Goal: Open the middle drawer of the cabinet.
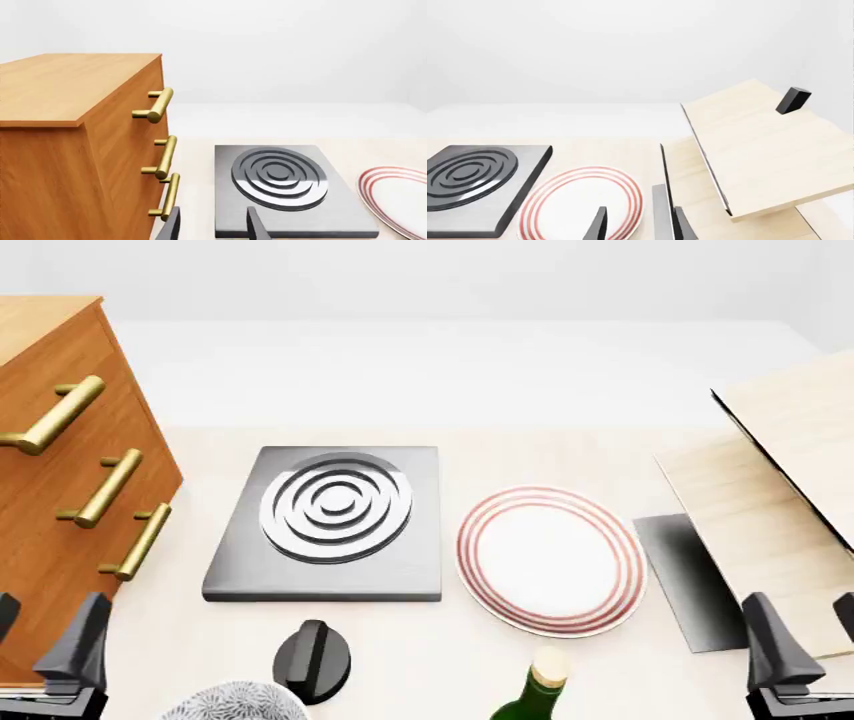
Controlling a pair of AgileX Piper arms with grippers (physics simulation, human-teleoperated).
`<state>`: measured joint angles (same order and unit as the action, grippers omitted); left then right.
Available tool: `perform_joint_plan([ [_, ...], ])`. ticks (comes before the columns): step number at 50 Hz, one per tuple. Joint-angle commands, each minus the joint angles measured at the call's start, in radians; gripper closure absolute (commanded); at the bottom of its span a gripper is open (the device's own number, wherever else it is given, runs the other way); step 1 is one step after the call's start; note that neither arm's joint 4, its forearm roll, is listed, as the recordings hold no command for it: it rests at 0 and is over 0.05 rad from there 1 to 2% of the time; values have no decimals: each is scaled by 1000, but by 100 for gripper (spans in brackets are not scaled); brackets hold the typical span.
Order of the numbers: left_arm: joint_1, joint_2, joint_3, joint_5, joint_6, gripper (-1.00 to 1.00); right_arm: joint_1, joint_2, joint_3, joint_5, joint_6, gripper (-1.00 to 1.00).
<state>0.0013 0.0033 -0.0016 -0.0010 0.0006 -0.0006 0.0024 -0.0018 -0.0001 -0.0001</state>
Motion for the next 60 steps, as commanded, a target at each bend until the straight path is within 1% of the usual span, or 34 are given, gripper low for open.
perform_joint_plan([
  [1, 6, 6, -2, -2, 7, -100, -6, 3, -3, 1, -1, -100],
  [10, 8, 4, 0, -3, 17, -100, 8, 11, -3, -6, -1, -100],
  [12, 4, 6, 0, -1, 12, -100, 7, 5, -3, -5, -8, -100],
  [14, 4, 4, -1, 1, 11, -100, 1, -1, -4, -15, -28, -100],
  [16, 10, 9, -1, 0, 14, -100, -1, 9, -3, -5, -1, -100],
  [19, 22, 26, 0, -3, 42, -100, 0, 3, -3, -6, -11, -100],
  [22, 21, 3, -11, 14, 59, -100, -1, 6, -2, -6, -7, -100],
  [24, 18, 0, -26, 11, 58, -100, 0, 4, -2, -7, -10, -100],
  [25, 16, -2, -39, 20, 39, -100, -1, 8, -2, -7, -6, -100],
  [26, 20, 0, -45, 36, 35, -100, -1, 10, -2, -9, -4, -100],
  [27, 53, 30, -58, 48, -23, -100, -1, 9, -2, -9, -6, -100],
  [28, 44, 48, -63, 43, -44, -100, 0, 8, -2, -9, -8, -100],
  [29, 29, 13, -79, 72, -8, -100, 0, 6, -2, -9, -9, -100],
  [30, 31, -2, -98, 63, 26, -100, -1, 9, -2, -10, -7, -100],
  [32, 36, -2, -106, 70, 37, -100, -1, 11, -1, -11, -5, -100],
  [33, 65, -2, -133, 91, 47, -100, -1, 10, -2, -11, -7, -100],
  [34, 60, -1, -151, 108, 45, -100, 0, 8, -2, -10, -9, -100],
  [37, 57, -3, -207, 123, 98, -100, -1, 11, -1, -11, -6, -100],
  [39, 66, 3, -231, 170, 63, -100, 0, 9, -2, -10, -8, -100],
  [40, 59, 1, -246, 189, 84, -100, 0, 9, -2, -10, -8, -100],
  [42, 50, -2, -274, 190, 155, -100, -1, 11, -2, -11, -6, -100],
  [44, 12, 3, -293, 240, 164, -100, 0, 8, -2, -9, -8, -100],
  [45, 11, 2, -297, 246, 186, -100, 0, 8, -2, -9, -8, -100],
  [46, -16, 5, -305, 256, 224, -100, -1, 9, -2, -9, -6, -100],
  [47, -29, 53, -313, 260, 222, -100, -1, 9, -2, -9, -6, -100],
  [48, -41, 86, -324, 262, 245, -100, 0, 8, -2, -9, -7, -100],
  [49, -38, 77, -333, 267, 278, -100, 0, 8, -2, -8, -7, -100],
  [51, -58, 100, -364, 274, 271, -100, -1, 9, -2, -9, -7, -100],
  [52, -54, 88, -378, 274, 296, -100, -1, 8, -2, -9, -7, -100],
  [53, -72, 118, -390, 270, 309, -100, 0, 8, -2, -9, -7, -100],
  [55, -62, 132, -386, 253, 355, -100, -1, 9, -2, -9, -7, -100],
  [56, -58, 143, -380, 236, 393, -100, 0, 9, -3, -9, -7, -100],
  [58, -52, 167, -398, 231, 389, -100, 0, 9, -3, -9, -7, -100],
  [60, -47, 182, -399, 220, 416, -100, 0, 10, -3, -10, -7, -100],
])
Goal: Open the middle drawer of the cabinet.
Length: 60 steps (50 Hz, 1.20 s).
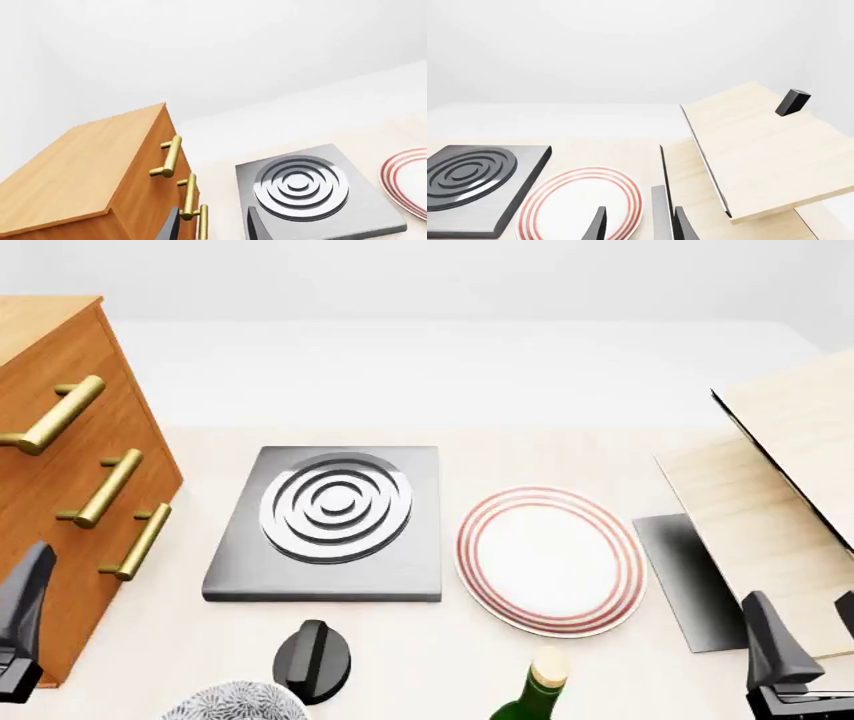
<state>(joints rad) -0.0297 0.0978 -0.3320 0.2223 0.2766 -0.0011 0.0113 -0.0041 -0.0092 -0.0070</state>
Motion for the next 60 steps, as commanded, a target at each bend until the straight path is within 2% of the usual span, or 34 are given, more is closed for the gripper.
perform_joint_plan([
  [1, -9, 85, -70, -6, 147, -100, 0, 1, 0, -1, 0, -100],
  [3, 5, 100, -63, -23, 175, -100, 0, 2, 0, -1, 0, -100],
  [4, 25, 125, -66, -27, 164, -100, 0, 2, 0, -2, 0, -100],
  [7, 65, 128, -57, -56, 211, -100, 0, 3, 0, -3, 0, -100],
  [10, 72, 187, -50, -80, 226, -100, 0, 3, 0, -3, 0, -100],
  [11, 79, 196, -33, -103, 258, -100, 0, 3, 0, -3, 0, -100],
  [17, 88, 243, 24, -187, 349, -100, 0, 2, 0, -2, 0, -100],
  [24, 108, 310, 96, -289, 424, -100, 0, -1, 0, 1, 0, -100],
  [34, 130, 444, 142, -409, 459, -100, 0, -4, 0, 5, 0, -100],
  [35, 135, 467, 169, -455, 491, -100, 0, -5, 0, 5, 0, -100],
  [37, 135, 470, 161, -450, 482, -100, 0, -5, 0, 5, 0, -100],
  [40, 141, 488, 181, -490, 513, -100, 0, -5, -1, 5, 0, -100],
  [60, 182, 599, 217, -643, 603, -100, 0, -3, 0, 3, 0, -100],
])
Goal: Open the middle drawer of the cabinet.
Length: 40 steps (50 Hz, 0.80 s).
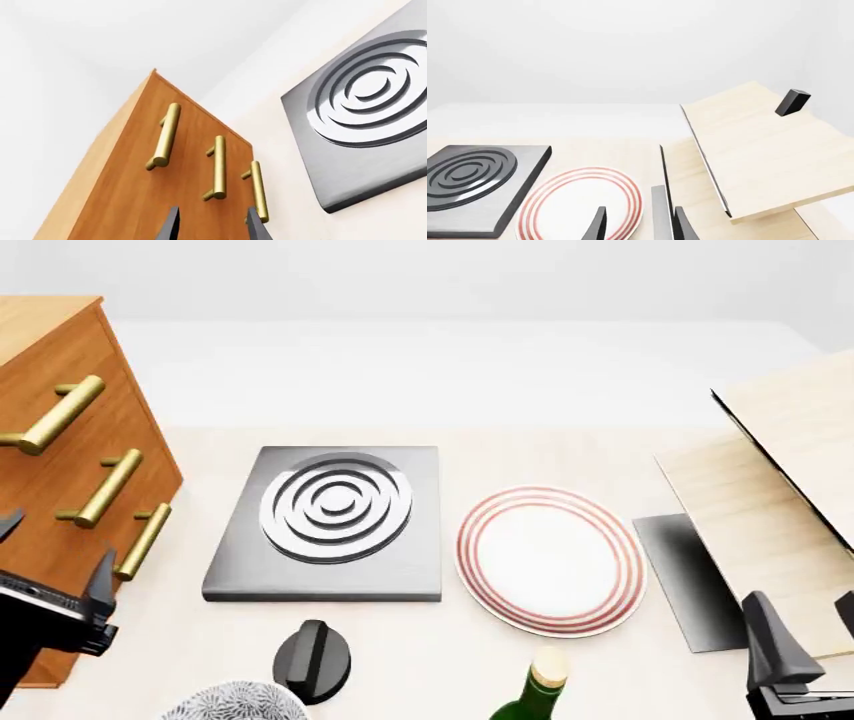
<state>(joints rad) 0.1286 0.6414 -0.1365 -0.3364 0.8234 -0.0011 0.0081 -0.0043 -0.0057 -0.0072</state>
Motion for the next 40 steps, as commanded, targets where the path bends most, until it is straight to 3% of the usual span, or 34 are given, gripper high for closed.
perform_joint_plan([
  [1, 26, 61, 20, -88, 59, -100, 0, 1, 0, -1, 0, -100],
  [4, 35, 69, 44, -145, 105, -100, 0, 1, 0, -1, 0, -100],
  [19, 43, 196, 85, -327, 192, -100, 0, 1, 0, -1, 0, -100],
  [20, 62, 547, 117, -694, 271, -100, 0, 1, 0, -1, 0, -100],
  [21, 63, 585, 121, -736, 270, -100, 0, 1, 0, -1, 0, -100],
  [33, 66, 688, 119, -826, 297, -100, 0, 0, 0, -1, 0, -100],
  [40, 75, 685, 112, -820, 307, -100, 0, 1, 0, -1, 0, -100],
])
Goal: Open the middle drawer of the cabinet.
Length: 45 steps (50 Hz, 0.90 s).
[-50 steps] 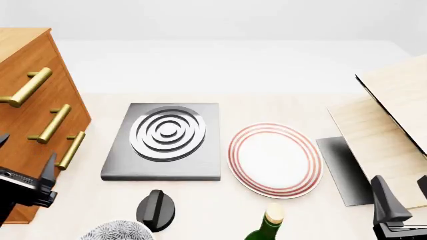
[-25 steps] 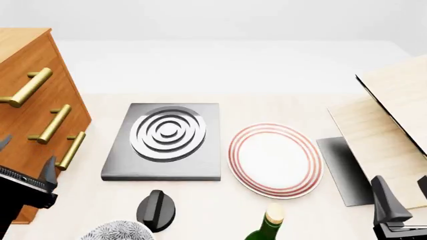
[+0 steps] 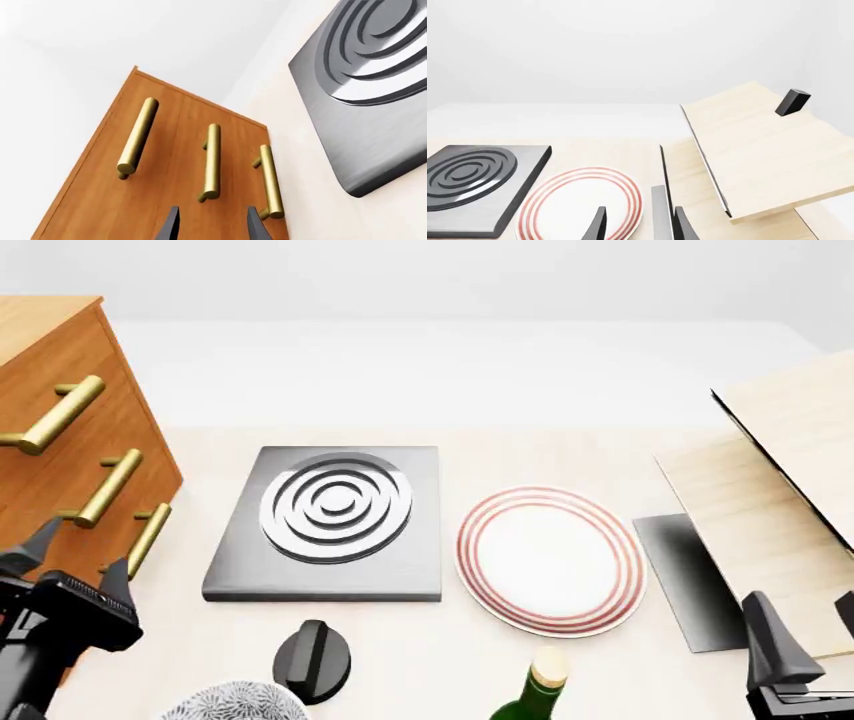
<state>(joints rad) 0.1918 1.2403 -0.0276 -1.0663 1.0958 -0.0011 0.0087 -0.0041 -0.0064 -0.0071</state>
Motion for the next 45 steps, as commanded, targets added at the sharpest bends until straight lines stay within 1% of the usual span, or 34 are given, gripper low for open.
perform_joint_plan([
  [1, 11, 72, 1, -74, 33, -100, 0, 0, 0, 0, 0, -100],
  [2, 12, 59, -3, -61, 32, -100, 0, 0, 0, 0, 0, -100],
  [10, 28, 88, -7, -95, 44, -100, 0, 0, 0, 0, 0, -100],
  [17, 38, 70, -29, -71, 54, -100, 0, 0, 0, 0, 0, -100],
  [26, 41, 156, -67, -117, 68, -100, 0, 0, 0, 0, 0, -100],
  [27, 43, 174, -68, -136, 75, -100, 0, 0, 0, 0, 0, -100],
  [41, 54, 252, -125, -150, 98, -100, 0, 0, 0, 0, 0, -100],
  [45, 56, 248, -132, -149, 104, -100, 0, 0, 0, 0, 0, -100],
])
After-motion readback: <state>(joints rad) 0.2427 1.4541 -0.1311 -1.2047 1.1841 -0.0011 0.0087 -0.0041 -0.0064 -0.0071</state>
